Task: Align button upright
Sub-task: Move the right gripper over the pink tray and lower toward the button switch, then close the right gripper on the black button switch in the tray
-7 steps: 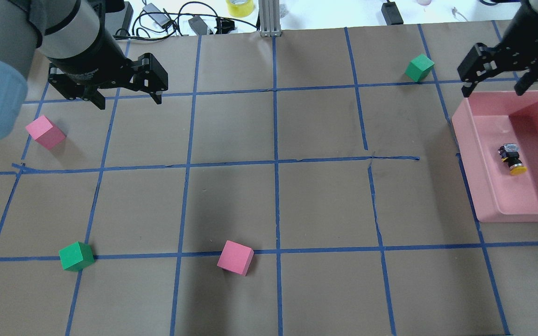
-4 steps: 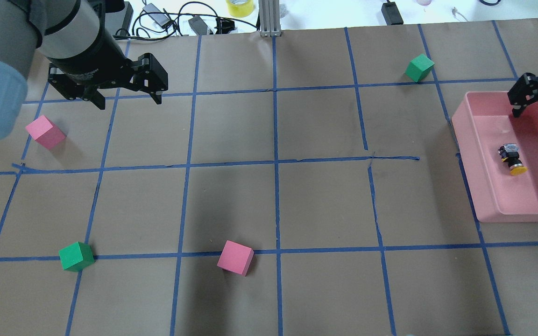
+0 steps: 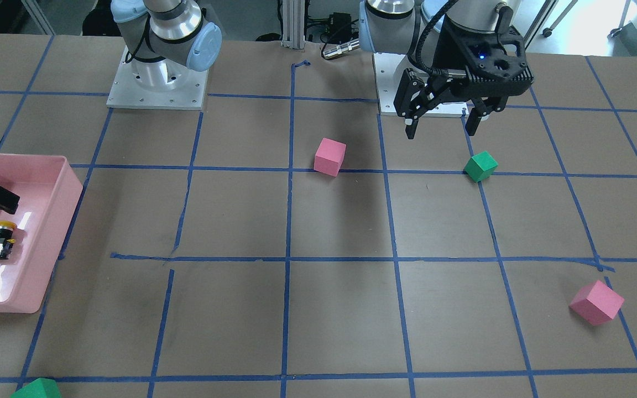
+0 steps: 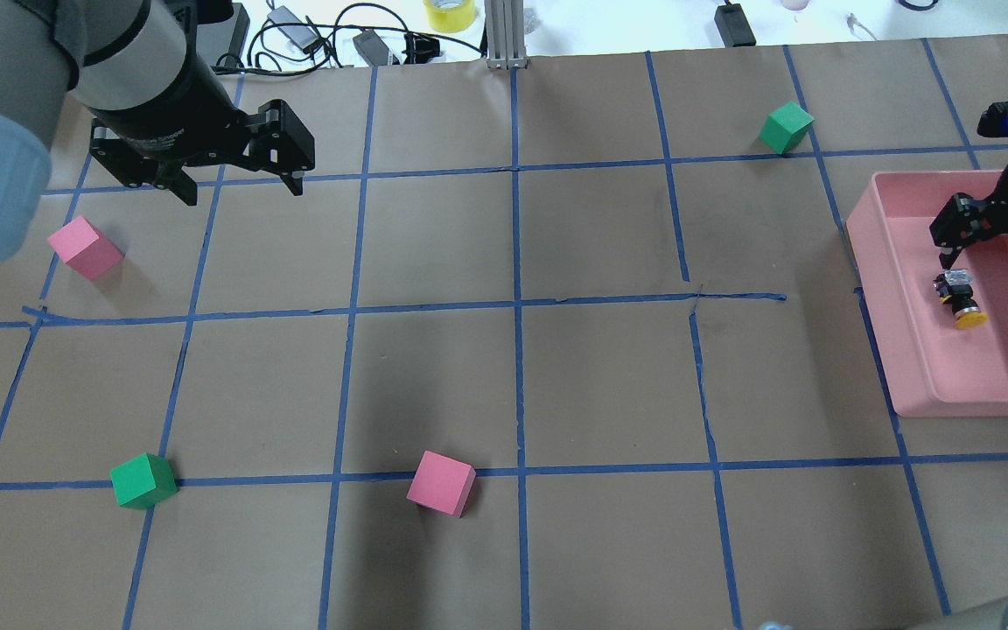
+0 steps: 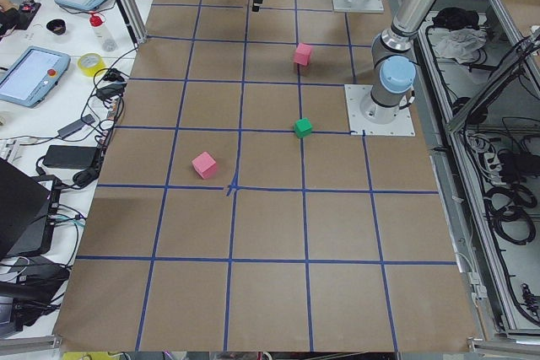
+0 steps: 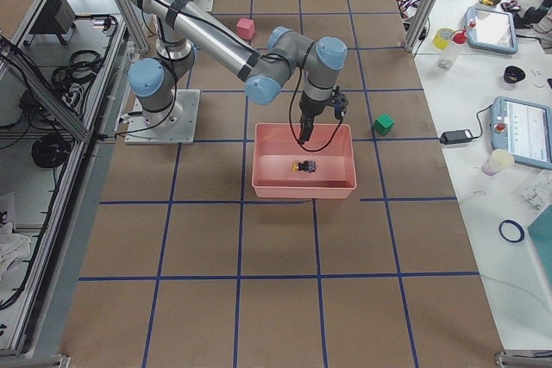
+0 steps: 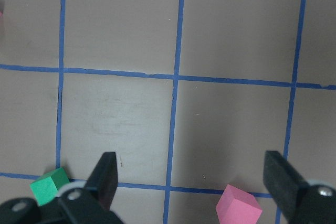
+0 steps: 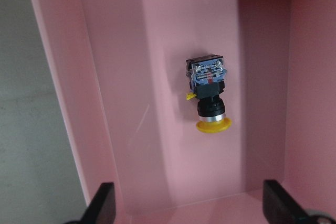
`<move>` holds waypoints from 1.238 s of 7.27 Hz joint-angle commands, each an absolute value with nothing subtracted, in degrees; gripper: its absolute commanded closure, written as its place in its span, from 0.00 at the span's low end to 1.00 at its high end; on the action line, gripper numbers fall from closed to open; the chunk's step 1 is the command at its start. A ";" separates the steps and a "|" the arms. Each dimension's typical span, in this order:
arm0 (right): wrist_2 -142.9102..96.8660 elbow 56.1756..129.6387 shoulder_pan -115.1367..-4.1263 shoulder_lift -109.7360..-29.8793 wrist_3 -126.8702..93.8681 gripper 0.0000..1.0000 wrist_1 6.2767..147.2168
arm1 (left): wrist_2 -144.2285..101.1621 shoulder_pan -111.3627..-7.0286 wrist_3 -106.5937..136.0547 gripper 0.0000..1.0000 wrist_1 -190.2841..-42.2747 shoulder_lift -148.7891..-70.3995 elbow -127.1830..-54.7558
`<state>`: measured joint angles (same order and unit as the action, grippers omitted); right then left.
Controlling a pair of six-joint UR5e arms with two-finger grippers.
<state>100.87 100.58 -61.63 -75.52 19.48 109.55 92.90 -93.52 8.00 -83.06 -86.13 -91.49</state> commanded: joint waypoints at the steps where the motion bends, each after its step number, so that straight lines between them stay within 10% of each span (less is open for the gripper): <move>1: 100.81 101.69 -61.52 -72.52 20.03 0.00 112.66 | 92.90 -93.52 8.00 0.00 -83.06 -86.13 -91.49; 9: 102.30 105.29 -56.95 -66.63 26.72 0.03 120.32 | 92.90 -93.52 8.00 0.00 -83.06 -86.13 -91.49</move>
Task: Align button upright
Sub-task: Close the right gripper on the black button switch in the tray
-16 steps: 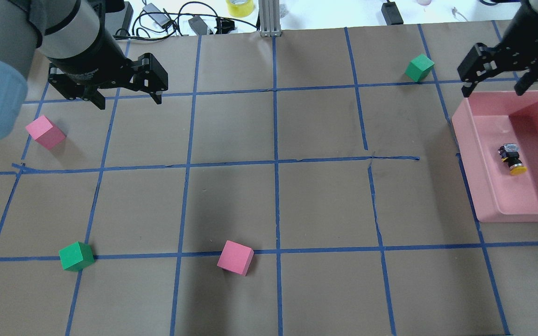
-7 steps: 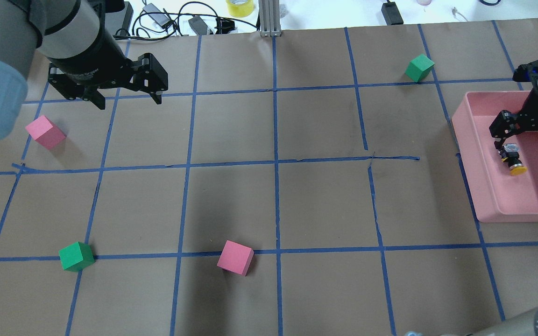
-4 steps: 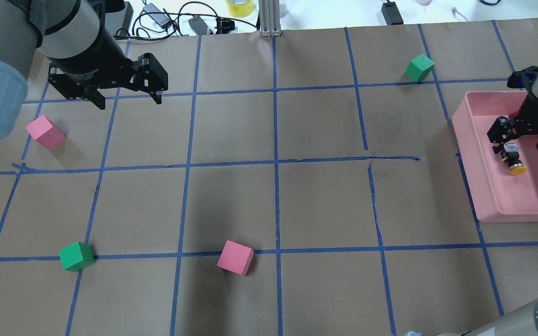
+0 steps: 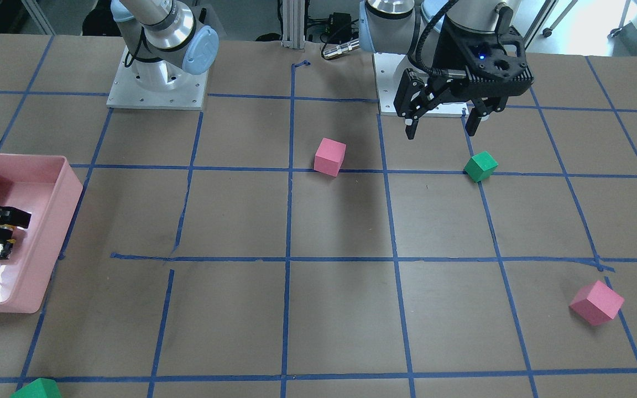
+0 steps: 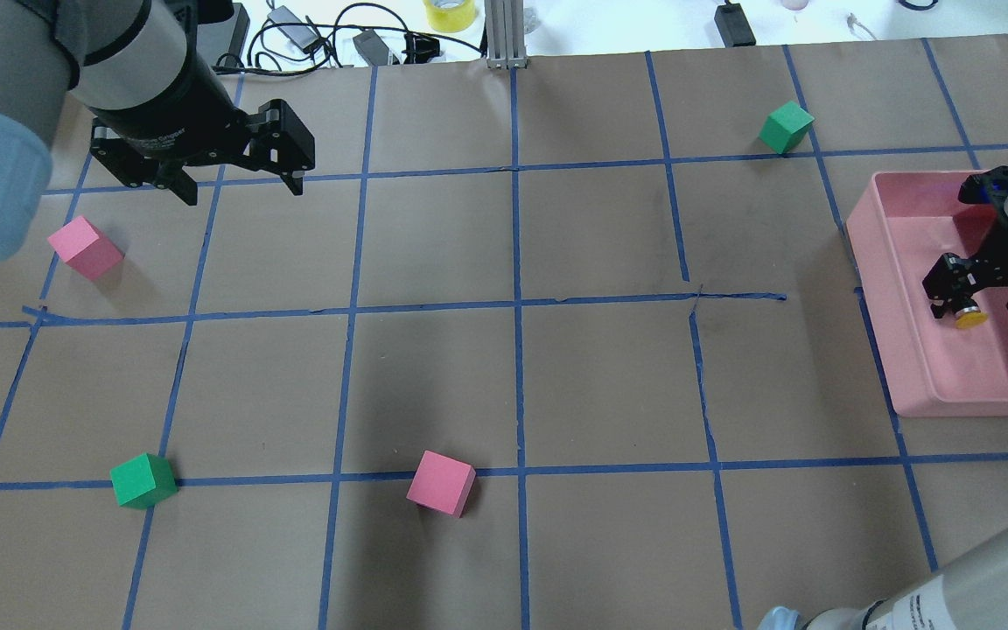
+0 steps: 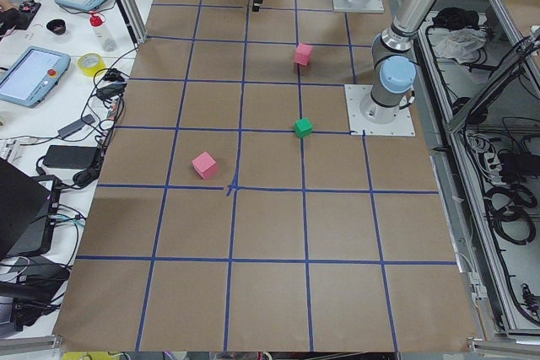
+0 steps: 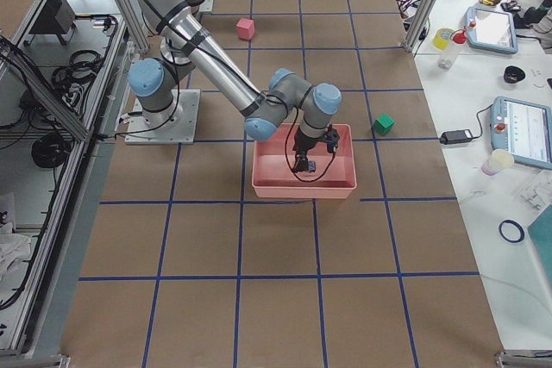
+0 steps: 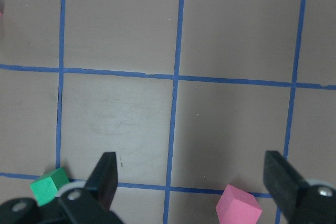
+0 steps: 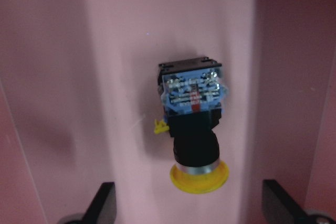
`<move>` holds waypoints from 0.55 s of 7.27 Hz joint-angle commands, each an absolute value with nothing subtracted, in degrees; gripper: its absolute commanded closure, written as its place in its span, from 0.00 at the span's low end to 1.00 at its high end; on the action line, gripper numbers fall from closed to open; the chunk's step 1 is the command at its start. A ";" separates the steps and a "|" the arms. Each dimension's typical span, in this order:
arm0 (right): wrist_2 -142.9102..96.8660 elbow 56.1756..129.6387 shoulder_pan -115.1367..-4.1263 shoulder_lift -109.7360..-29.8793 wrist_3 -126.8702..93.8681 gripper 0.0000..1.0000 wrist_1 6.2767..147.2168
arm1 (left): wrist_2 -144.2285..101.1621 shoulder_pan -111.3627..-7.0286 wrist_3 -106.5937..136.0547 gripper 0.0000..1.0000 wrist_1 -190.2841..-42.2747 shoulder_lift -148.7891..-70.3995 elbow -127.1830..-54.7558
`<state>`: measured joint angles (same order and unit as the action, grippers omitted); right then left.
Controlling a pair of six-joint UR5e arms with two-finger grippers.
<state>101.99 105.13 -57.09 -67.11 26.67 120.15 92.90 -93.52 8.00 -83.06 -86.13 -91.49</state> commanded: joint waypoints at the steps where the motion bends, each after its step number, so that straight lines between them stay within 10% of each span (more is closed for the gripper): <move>1: 102.30 105.29 -56.87 -66.36 26.72 0.03 120.32 | 92.90 -93.52 8.00 0.00 -83.06 -86.13 -91.49; 2: 102.04 105.21 -56.87 -66.18 26.63 0.17 120.32 | 92.90 -93.52 8.00 0.00 -83.06 -86.13 -91.49; 4: 101.96 105.21 -56.87 -66.01 26.63 0.97 120.24 | 92.99 -93.52 8.00 0.00 -83.06 -86.13 -91.49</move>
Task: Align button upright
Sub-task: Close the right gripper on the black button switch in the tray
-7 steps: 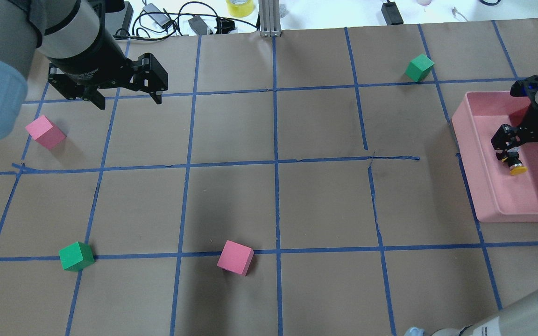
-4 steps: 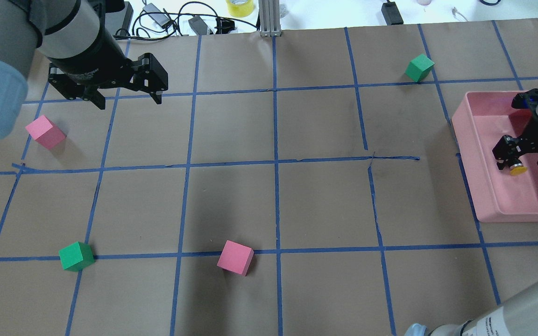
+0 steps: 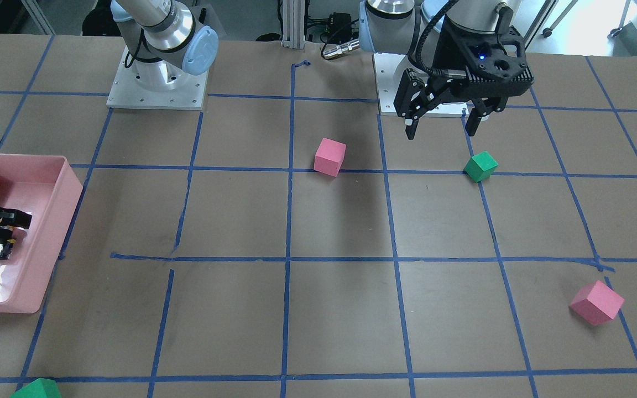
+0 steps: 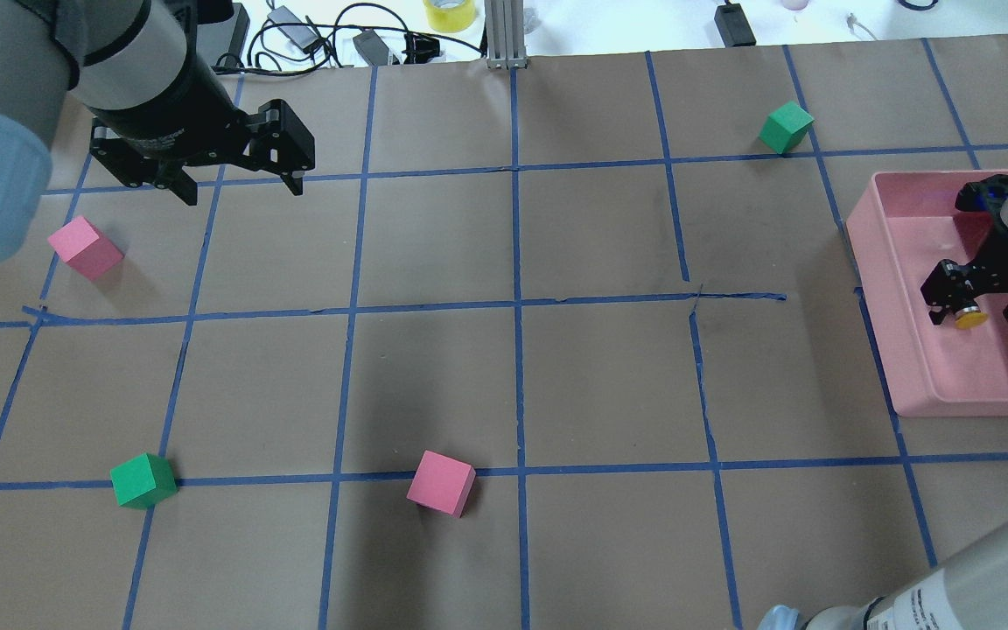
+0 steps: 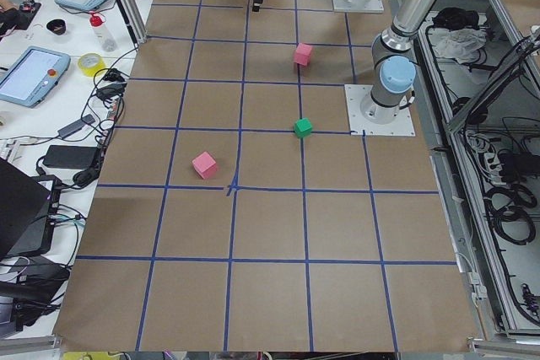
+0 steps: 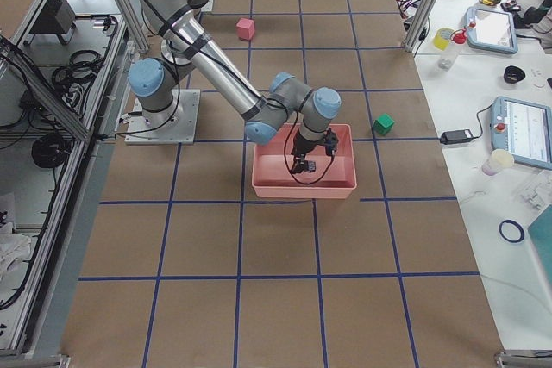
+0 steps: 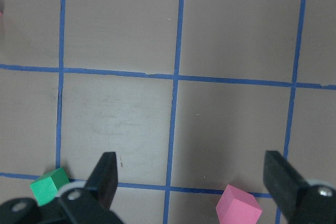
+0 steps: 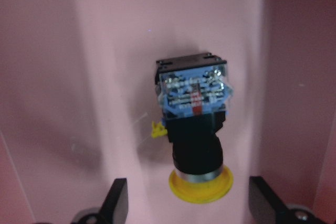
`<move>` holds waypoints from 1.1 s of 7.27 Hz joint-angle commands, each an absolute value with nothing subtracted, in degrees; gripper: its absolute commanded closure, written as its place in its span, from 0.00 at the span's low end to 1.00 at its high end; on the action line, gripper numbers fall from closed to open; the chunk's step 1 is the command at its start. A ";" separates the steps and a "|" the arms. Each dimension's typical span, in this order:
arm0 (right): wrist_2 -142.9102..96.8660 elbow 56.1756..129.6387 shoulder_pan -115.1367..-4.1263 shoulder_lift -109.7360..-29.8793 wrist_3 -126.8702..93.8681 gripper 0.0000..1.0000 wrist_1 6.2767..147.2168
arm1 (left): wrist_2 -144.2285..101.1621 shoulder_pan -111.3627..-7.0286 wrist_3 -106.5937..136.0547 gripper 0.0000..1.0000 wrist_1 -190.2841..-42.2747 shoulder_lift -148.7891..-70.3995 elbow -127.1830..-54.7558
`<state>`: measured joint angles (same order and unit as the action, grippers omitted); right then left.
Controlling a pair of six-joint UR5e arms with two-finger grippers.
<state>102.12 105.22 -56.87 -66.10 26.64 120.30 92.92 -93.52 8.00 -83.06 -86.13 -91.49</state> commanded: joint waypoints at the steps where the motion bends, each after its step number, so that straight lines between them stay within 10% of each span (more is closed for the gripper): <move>1: 102.48 104.42 -56.87 -66.09 25.93 1.00 120.15 | 92.99 -93.52 8.00 0.00 -83.06 -86.13 -91.49; 8: 99.16 96.43 -59.57 -74.60 25.49 1.00 110.86 | 92.99 -93.52 8.00 0.00 -83.06 -86.13 -91.58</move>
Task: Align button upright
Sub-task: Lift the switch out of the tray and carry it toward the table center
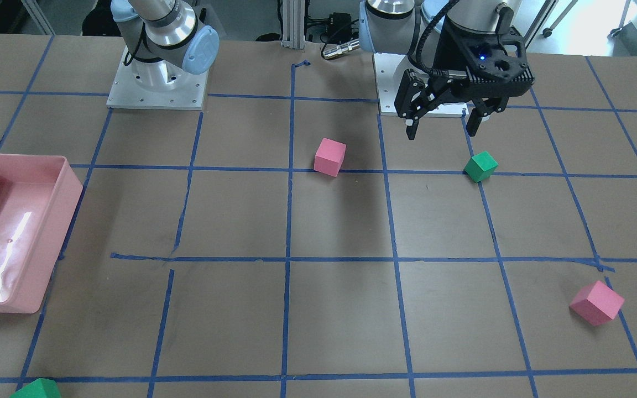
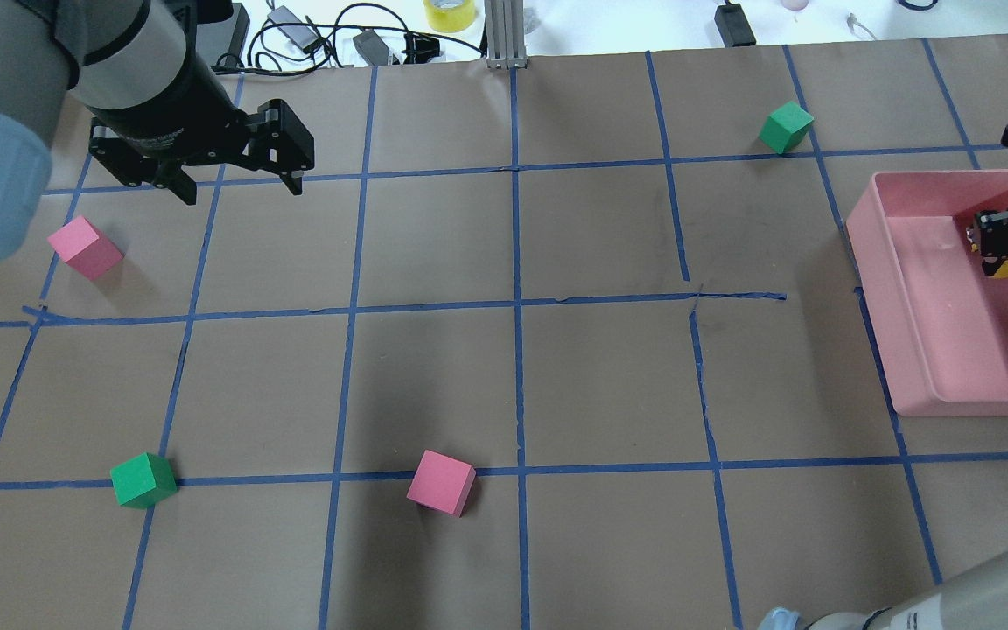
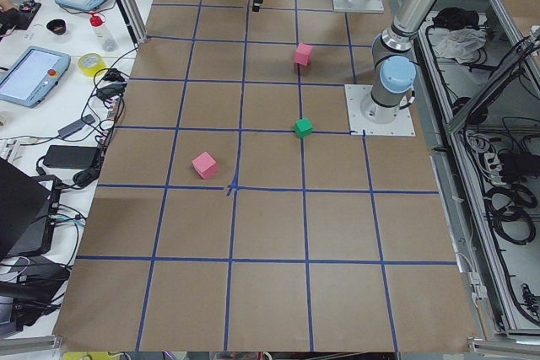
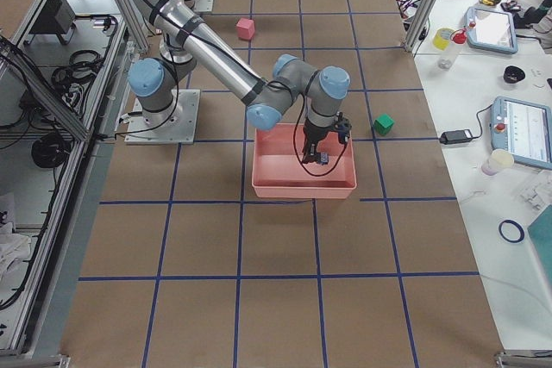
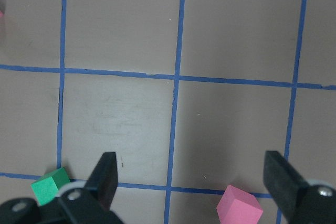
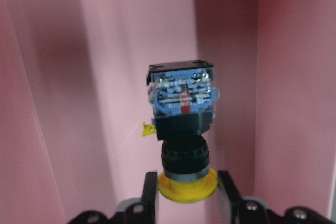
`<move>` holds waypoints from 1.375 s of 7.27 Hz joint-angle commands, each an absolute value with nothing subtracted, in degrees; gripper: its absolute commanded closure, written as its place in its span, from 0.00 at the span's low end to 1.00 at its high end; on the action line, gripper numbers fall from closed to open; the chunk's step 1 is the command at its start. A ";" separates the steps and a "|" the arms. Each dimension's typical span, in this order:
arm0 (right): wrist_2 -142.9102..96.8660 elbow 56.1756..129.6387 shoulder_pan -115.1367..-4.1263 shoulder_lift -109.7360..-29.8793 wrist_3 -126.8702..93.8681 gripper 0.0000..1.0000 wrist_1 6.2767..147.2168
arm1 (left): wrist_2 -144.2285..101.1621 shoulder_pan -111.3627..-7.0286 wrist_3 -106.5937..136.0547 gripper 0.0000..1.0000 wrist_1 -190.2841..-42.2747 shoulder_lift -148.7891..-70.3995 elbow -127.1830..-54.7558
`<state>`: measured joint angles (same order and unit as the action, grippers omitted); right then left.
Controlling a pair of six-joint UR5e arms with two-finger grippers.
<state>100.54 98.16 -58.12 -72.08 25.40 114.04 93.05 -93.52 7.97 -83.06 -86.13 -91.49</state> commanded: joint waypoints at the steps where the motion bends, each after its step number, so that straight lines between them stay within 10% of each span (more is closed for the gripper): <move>1: 99.14 93.98 -62.03 -76.01 25.49 1.00 107.70 | 92.99 -93.52 8.00 0.00 -83.06 -86.13 -91.58; 10: 94.92 82.88 -101.40 -62.34 2.06 1.00 111.95 | 93.08 -93.52 7.91 0.00 -83.14 -86.04 -91.58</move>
